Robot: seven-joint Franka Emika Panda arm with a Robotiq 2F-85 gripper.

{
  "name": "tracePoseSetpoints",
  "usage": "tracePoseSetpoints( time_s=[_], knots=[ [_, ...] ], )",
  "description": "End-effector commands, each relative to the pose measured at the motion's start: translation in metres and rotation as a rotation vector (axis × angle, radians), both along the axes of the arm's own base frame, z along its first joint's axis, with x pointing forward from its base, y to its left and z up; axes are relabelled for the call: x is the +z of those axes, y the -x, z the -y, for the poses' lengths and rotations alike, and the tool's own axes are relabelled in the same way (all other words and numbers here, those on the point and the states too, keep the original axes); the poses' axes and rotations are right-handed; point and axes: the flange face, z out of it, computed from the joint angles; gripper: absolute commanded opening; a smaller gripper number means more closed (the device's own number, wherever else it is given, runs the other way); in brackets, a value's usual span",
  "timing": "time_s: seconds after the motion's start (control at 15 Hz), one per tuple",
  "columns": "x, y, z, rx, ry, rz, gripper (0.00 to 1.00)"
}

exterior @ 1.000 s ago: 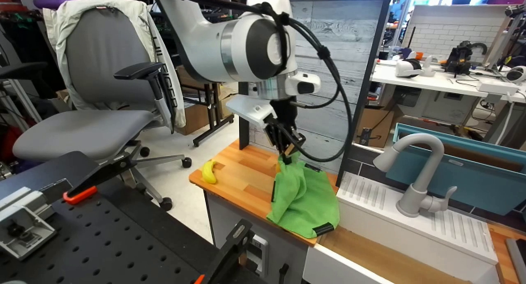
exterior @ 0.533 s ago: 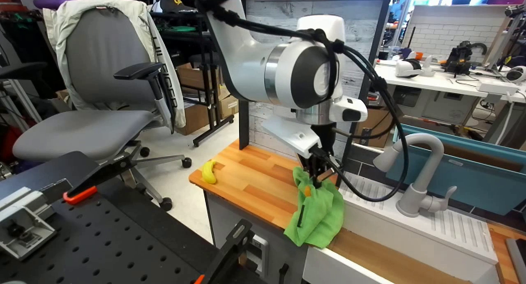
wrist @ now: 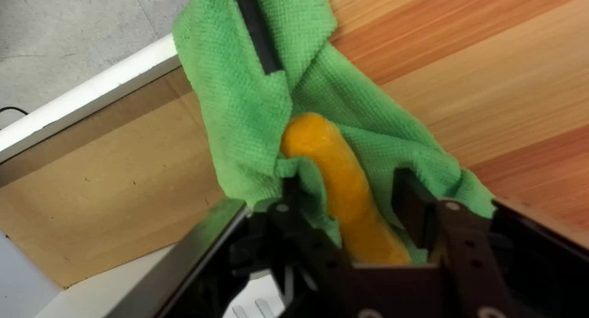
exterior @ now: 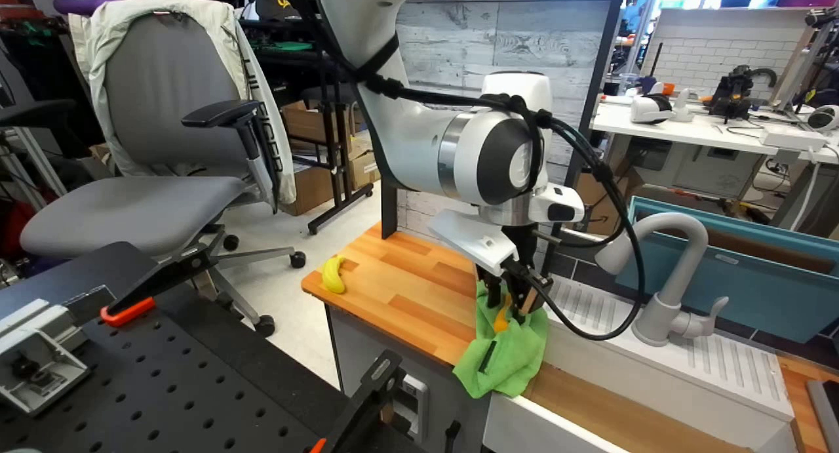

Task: Fold the green object toward the right

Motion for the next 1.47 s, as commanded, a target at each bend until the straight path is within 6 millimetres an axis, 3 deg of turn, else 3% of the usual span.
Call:
tracePoseSetpoints(
  time_s=[0.0, 0.13, 0.33, 0.6, 1.07, 1.4],
  knots=[
    [-0.008, -0.014, 0.0, 0.005, 0.001, -0.018, 0.87],
    [-0.009, -0.017, 0.0, 0.007, -0.004, -0.026, 1.0],
    [-0.01, -0.02, -0.001, 0.008, -0.003, -0.026, 1.0],
    [0.003, -0.013, -0.001, -0.024, -0.011, -0.022, 1.0],
    [0.06, 0.029, 0.002, -0.047, -0.041, 0.08, 1.0],
    [0.105, 0.07, -0.012, -0.055, -0.07, 0.132, 1.0]
  ],
)
